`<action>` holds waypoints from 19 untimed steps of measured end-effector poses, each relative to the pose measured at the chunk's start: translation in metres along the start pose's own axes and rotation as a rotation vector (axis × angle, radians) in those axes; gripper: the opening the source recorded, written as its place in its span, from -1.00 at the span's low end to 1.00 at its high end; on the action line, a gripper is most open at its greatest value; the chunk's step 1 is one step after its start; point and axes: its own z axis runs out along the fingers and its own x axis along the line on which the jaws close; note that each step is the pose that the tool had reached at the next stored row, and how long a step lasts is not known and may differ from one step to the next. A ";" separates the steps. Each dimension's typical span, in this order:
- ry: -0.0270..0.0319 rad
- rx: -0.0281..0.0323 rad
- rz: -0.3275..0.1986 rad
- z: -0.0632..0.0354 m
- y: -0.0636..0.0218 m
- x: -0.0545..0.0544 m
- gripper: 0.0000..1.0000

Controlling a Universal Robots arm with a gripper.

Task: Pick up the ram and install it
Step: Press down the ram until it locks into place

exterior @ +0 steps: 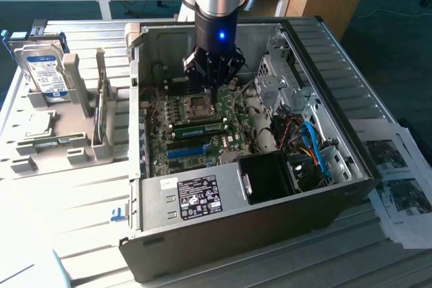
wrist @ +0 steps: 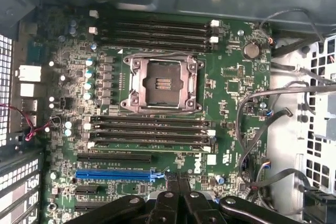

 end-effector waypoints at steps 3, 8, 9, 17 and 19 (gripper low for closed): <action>0.0003 0.0001 0.001 0.0000 0.0000 0.000 -0.80; 0.0125 -0.0002 0.002 0.0001 0.0001 0.000 -0.80; 0.0192 -0.0003 0.002 0.0000 0.0001 0.000 -0.80; 0.0472 -0.0008 0.003 0.0000 0.0000 0.000 -0.80; 0.0533 -0.0011 0.003 0.0001 0.0001 0.000 -0.80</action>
